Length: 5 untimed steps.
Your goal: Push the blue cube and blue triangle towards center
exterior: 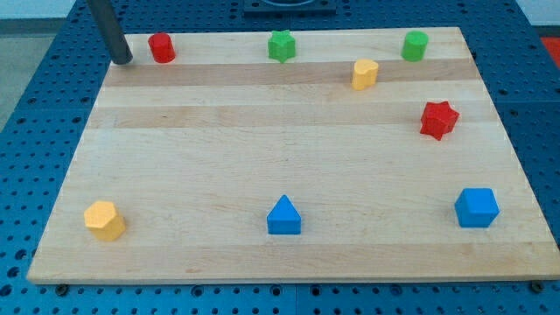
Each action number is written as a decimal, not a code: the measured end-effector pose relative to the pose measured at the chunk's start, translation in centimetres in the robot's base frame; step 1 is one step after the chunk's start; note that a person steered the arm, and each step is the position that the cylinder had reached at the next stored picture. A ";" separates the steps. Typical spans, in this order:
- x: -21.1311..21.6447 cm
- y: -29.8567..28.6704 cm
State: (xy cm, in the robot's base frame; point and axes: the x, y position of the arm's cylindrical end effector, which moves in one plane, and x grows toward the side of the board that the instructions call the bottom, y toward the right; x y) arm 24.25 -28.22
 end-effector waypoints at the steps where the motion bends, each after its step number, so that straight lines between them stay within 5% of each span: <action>1: -1.8 0.6; 5: -1.1 9.7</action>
